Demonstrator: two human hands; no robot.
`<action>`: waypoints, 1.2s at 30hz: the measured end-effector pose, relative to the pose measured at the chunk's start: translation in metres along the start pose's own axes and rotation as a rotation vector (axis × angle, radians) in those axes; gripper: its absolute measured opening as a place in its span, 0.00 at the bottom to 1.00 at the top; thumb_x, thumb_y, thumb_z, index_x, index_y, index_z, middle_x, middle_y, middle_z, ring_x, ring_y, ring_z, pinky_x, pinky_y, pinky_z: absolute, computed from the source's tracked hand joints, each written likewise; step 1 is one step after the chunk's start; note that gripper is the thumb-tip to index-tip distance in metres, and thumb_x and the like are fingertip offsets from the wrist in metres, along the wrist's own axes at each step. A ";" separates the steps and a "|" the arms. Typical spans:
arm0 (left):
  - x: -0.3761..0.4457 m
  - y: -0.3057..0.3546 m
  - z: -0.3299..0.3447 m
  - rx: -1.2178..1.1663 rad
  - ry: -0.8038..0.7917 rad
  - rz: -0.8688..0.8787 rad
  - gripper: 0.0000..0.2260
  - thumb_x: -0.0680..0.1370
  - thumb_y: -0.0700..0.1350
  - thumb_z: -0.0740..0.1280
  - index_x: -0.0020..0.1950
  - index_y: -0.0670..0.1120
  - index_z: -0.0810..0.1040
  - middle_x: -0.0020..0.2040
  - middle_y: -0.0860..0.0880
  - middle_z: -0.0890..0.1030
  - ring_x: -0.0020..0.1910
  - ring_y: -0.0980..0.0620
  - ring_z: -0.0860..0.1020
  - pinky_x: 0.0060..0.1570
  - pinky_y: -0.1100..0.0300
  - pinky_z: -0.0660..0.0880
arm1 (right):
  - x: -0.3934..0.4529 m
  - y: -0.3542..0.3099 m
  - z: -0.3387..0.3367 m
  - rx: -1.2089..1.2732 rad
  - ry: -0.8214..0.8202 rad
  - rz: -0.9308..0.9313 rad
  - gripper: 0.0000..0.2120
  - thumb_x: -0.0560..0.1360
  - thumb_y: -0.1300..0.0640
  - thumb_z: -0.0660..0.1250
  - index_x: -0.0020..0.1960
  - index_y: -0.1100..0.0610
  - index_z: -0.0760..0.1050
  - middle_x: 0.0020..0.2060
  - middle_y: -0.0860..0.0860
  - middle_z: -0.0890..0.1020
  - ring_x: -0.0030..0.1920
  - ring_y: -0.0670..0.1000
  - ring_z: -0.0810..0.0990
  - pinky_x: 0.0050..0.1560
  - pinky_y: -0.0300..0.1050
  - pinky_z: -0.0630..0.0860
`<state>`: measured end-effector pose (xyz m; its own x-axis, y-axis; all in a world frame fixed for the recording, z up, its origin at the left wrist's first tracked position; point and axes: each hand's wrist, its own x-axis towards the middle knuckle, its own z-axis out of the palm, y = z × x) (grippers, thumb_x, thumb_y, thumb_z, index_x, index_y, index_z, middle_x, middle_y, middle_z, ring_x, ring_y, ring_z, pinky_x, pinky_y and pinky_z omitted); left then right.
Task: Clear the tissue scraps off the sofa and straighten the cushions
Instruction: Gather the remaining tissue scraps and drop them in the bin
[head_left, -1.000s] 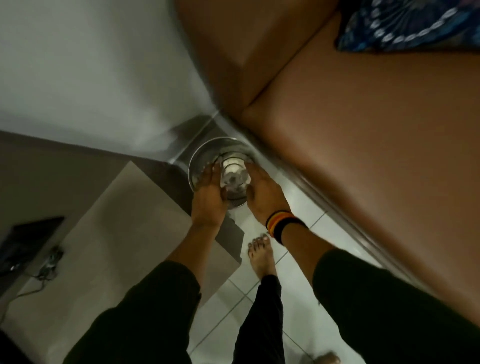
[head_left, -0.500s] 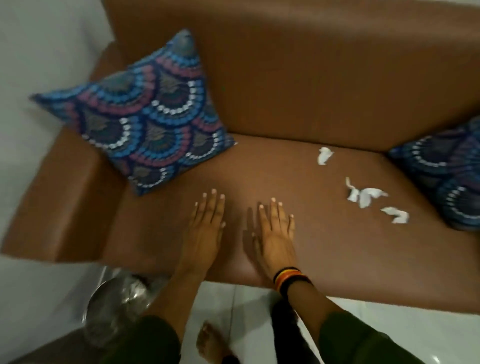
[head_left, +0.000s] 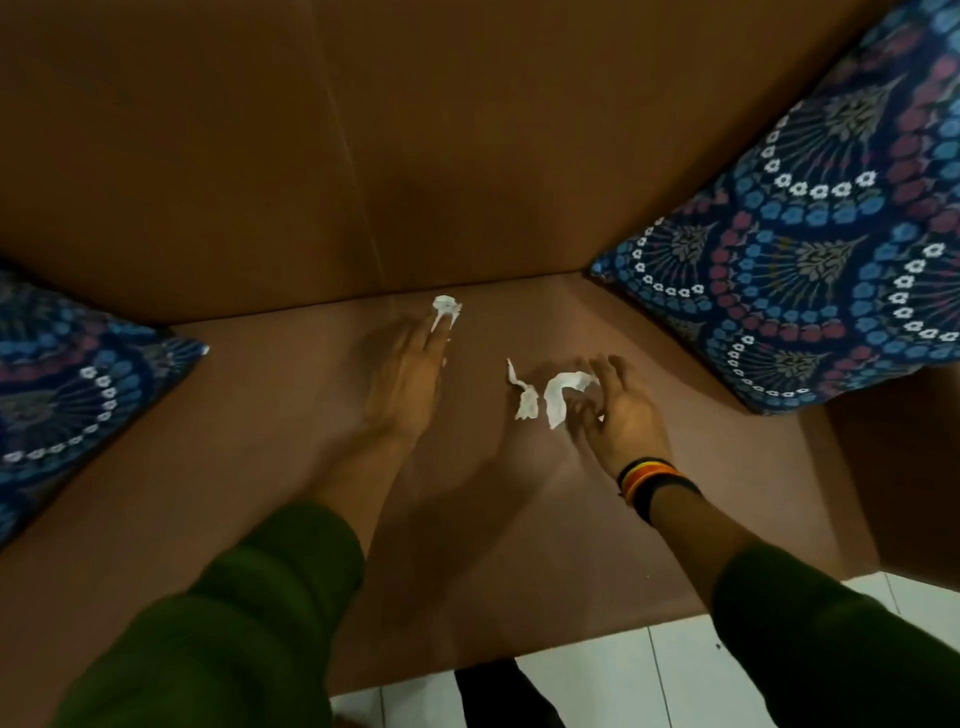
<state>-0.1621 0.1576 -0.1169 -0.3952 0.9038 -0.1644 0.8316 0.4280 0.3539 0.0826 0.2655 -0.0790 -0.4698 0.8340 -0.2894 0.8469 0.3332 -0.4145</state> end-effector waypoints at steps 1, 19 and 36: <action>0.016 0.000 0.006 0.007 -0.005 -0.017 0.26 0.82 0.40 0.64 0.79 0.44 0.63 0.76 0.41 0.70 0.73 0.40 0.70 0.69 0.45 0.72 | 0.011 0.008 0.002 -0.016 -0.041 -0.024 0.24 0.76 0.54 0.66 0.72 0.52 0.67 0.73 0.57 0.68 0.70 0.59 0.68 0.67 0.52 0.71; -0.018 0.065 0.010 -0.103 -0.071 -0.027 0.04 0.78 0.40 0.68 0.49 0.47 0.81 0.52 0.49 0.79 0.51 0.46 0.80 0.38 0.55 0.73 | -0.022 0.034 -0.011 0.197 -0.114 0.383 0.33 0.75 0.61 0.69 0.75 0.45 0.61 0.54 0.56 0.83 0.53 0.58 0.82 0.55 0.46 0.77; -0.010 0.062 0.038 -0.033 -0.085 0.471 0.05 0.75 0.41 0.70 0.44 0.49 0.85 0.44 0.51 0.83 0.45 0.48 0.81 0.48 0.56 0.75 | -0.029 0.026 0.010 0.357 0.035 0.430 0.11 0.71 0.68 0.67 0.44 0.55 0.84 0.41 0.55 0.86 0.44 0.57 0.84 0.51 0.48 0.81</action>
<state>-0.0917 0.1753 -0.1282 0.0560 0.9970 -0.0537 0.8994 -0.0271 0.4364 0.1158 0.2458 -0.0903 -0.0868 0.8779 -0.4709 0.8208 -0.2049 -0.5332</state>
